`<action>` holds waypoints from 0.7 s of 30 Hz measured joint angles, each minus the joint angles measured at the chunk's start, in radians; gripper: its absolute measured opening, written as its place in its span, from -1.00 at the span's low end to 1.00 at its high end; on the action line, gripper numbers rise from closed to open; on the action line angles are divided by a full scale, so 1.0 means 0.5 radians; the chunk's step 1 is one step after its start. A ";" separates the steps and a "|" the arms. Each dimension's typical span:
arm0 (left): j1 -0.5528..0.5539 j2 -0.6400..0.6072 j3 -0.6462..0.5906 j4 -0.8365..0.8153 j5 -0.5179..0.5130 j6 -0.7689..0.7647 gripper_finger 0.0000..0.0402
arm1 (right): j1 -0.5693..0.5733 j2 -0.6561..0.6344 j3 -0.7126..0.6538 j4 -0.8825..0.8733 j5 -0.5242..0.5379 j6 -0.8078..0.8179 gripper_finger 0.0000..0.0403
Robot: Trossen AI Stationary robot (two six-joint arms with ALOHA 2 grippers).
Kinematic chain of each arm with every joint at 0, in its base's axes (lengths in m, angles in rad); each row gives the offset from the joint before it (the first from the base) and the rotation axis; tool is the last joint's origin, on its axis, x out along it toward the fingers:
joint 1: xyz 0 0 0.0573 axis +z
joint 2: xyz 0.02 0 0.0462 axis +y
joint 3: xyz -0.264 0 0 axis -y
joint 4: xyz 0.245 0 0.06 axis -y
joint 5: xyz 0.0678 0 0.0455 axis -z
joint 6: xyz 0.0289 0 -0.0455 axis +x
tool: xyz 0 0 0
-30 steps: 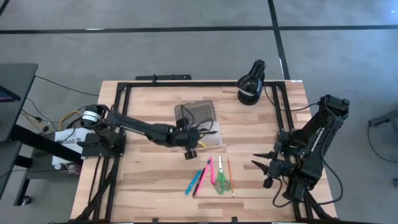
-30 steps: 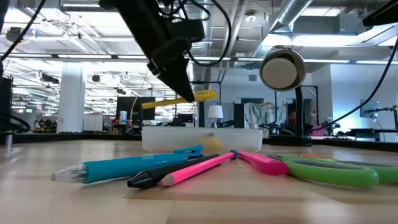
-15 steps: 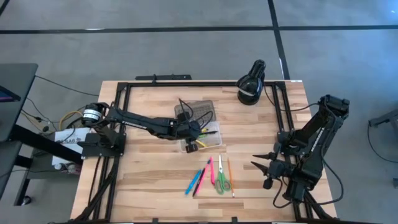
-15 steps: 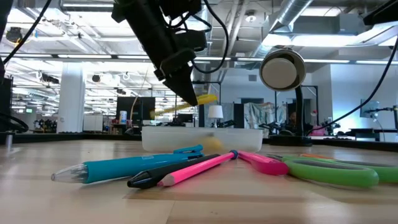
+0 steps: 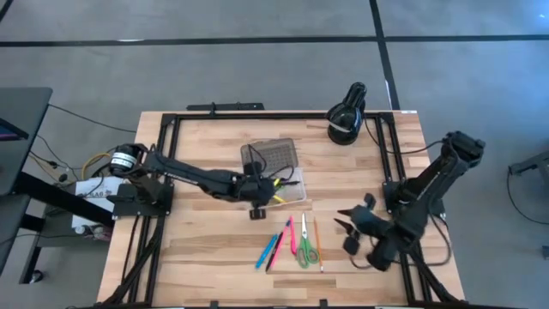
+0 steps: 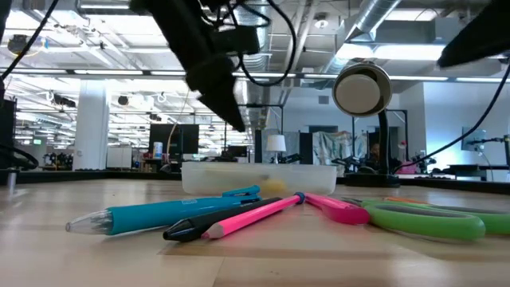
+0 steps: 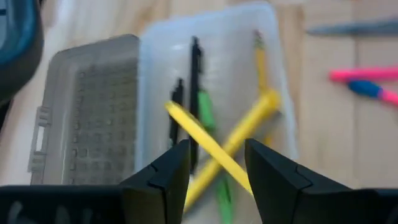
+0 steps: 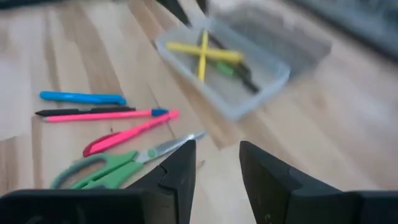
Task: Pick & place school supplies into a supply box
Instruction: Put the orange pencil into the transparent supply box
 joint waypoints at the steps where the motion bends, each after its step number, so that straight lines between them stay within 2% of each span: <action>1: -0.036 -0.001 0.000 -0.030 -0.021 -0.002 -0.26 | -0.062 0.000 0.000 0.049 -0.084 -0.019 -0.41; 7: -0.279 -0.014 -0.001 -0.299 -0.222 -0.170 -0.26 | -0.392 0.000 0.000 0.311 -0.503 -0.227 -0.41; 11: -0.459 -0.014 -0.001 -0.406 -0.378 -0.319 -0.26 | -0.561 0.034 0.000 0.362 -0.740 -0.241 -0.41; 21: -0.824 -0.014 -0.001 -0.454 -0.666 -0.515 -0.26 | -0.731 0.381 0.000 0.523 -1.148 -0.241 -0.41</action>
